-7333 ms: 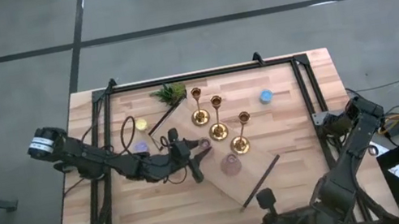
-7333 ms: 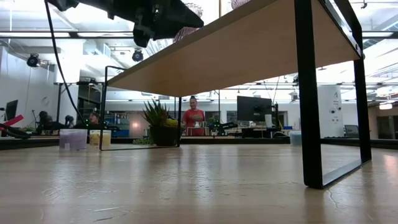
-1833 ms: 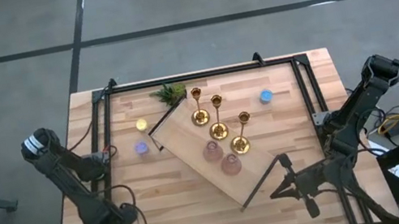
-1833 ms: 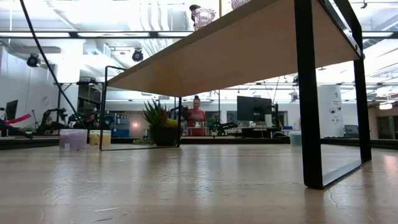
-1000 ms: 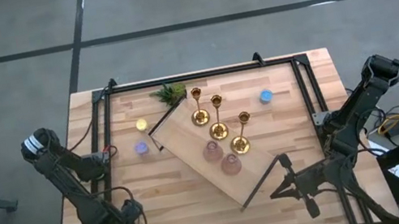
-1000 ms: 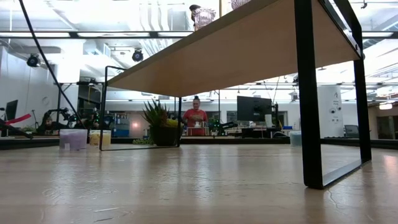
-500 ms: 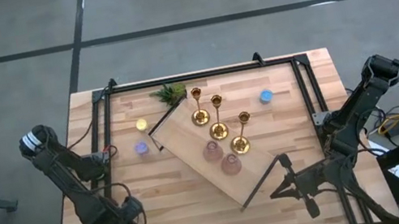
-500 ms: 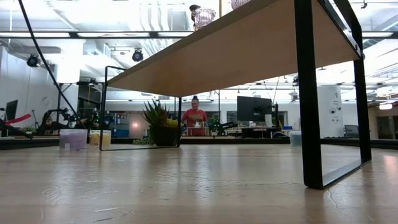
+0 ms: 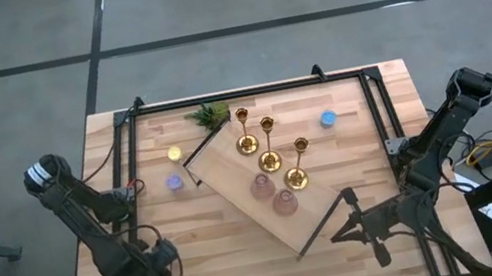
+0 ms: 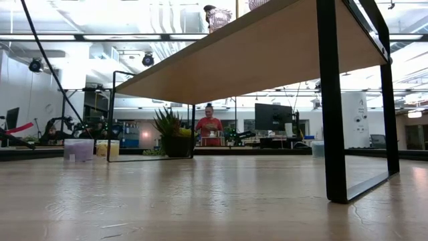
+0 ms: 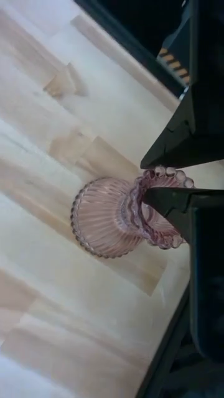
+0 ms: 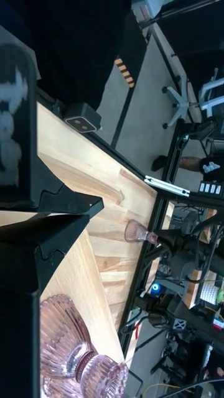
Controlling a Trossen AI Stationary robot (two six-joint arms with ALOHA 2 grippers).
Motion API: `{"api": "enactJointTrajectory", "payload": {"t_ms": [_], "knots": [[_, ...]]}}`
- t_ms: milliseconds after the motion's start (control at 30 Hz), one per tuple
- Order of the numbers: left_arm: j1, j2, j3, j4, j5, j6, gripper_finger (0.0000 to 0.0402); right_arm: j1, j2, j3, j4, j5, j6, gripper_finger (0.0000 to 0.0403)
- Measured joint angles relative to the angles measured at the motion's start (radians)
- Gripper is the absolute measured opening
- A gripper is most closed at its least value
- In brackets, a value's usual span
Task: Pick & Place candle stick holders
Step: Put the pink glass candle holder on the shelf aligned with the other pink glass candle holders
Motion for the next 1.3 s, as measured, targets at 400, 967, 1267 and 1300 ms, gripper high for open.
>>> {"api": "enactJointTrajectory", "payload": {"t_ms": [400, 967, 1267, 1300], "knots": [[0.008, 0.004, 0.124, -0.181, -0.090, 0.046, 0.0015, -0.006, 0.000, 0.000, 0.000, 0.000, 0.001, 0.0008], [0.016, 0.031, 0.117, -0.077, -0.149, 0.087, 0.0008, -0.005, 0.000, -0.001, -0.001, -0.002, 0.008, 0.0008], [0.016, 0.056, 0.117, -0.071, -0.156, 0.089, 0.0007, -0.005, 0.000, -0.003, -0.002, -0.002, 0.010, 0.0008], [0.017, 0.060, 0.117, -0.067, -0.159, 0.090, 0.0007, -0.005, 0.000, -0.004, -0.002, -0.002, 0.011, 0.0008]]}}
